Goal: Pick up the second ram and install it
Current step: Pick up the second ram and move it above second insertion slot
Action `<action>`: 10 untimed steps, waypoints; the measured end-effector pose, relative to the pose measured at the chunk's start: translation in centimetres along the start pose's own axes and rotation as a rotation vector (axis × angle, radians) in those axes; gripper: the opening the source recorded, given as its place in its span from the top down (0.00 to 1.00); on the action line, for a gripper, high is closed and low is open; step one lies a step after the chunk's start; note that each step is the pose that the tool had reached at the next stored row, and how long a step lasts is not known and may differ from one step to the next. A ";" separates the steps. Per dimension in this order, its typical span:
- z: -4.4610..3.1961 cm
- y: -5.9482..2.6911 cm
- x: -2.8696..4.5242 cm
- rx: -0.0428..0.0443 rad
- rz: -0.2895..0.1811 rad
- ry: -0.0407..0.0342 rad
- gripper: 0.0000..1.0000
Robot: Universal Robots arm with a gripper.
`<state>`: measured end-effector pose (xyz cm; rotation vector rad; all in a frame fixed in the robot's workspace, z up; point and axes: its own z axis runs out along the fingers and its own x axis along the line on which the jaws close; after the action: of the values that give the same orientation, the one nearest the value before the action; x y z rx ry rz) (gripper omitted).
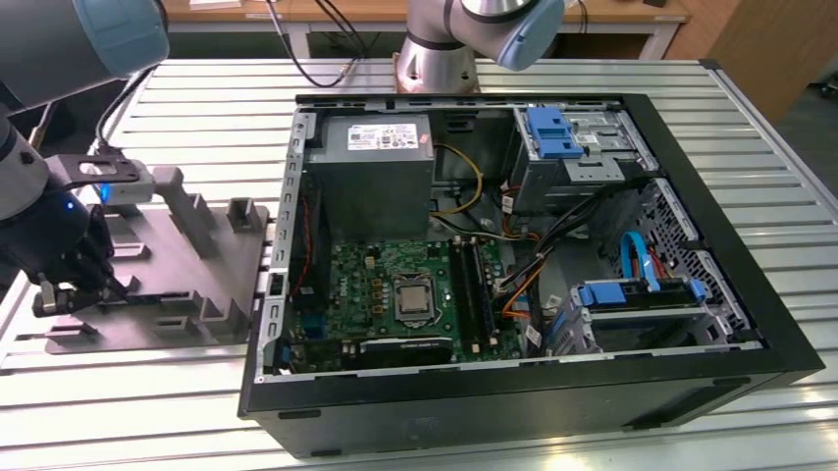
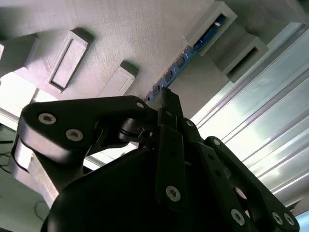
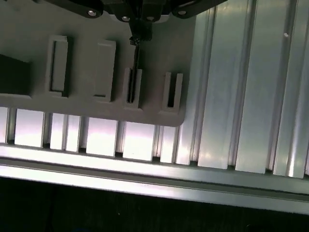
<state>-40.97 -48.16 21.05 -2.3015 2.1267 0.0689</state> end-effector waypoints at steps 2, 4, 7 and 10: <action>0.04 0.01 0.00 0.0021 0.056 -0.0027 0.89; 0.04 0.01 0.00 0.0021 0.056 -0.0028 0.89; 0.04 0.01 0.00 0.0021 0.056 -0.0030 0.77; 0.04 0.01 0.00 0.0022 0.056 -0.0032 0.70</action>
<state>-40.97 -48.16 21.01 -2.2395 2.1882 0.0705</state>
